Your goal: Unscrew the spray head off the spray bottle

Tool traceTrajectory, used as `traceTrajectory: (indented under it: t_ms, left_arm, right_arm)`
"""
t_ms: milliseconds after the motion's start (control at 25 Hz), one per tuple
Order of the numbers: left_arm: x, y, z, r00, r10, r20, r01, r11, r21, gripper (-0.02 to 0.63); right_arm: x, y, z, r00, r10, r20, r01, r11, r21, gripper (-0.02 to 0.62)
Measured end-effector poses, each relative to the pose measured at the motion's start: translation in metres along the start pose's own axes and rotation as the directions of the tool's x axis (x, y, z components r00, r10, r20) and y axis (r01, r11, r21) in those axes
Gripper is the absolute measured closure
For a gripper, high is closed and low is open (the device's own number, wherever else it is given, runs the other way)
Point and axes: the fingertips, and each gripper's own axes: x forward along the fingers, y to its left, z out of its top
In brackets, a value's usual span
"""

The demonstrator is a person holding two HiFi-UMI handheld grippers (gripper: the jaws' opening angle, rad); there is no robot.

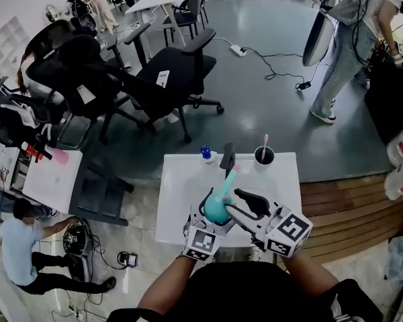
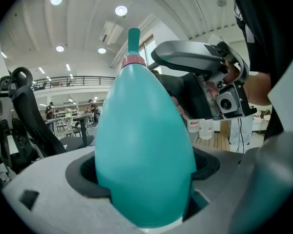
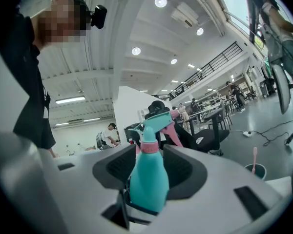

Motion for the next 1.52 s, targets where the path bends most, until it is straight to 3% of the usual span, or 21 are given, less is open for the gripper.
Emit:
traceTrajectory:
  t_ms: [480, 720, 1240, 1520]
  left_arm:
    - [0.010, -0.006, -0.004, 0.999, 0.020, -0.046, -0.015, 0.995, 0.096, 0.132]
    - [0.013, -0.011, 0.003, 0.999, 0.027, -0.046, -0.021, 0.992, 0.125, 0.132]
    - [0.003, -0.019, 0.024, 1.000, 0.003, -0.024, 0.001, 0.988, 0.155, 0.132]
    - [-0.004, -0.033, 0.034, 0.996, -0.094, 0.001, 0.093, 0.988, 0.122, 0.135]
  right_arm:
    - [0.011, -0.007, 0.010, 0.997, -0.046, 0.070, 0.041, 0.996, 0.074, 0.397]
    - [0.008, -0.014, 0.017, 0.991, -0.086, 0.100, 0.081, 0.995, 0.061, 0.436]
    - [-0.005, 0.003, 0.036, 0.987, -0.001, 0.160, 0.009, 0.999, -0.047, 0.448]
    - [-0.011, 0.014, 0.044, 0.984, 0.093, 0.155, -0.080, 0.993, -0.092, 0.448]
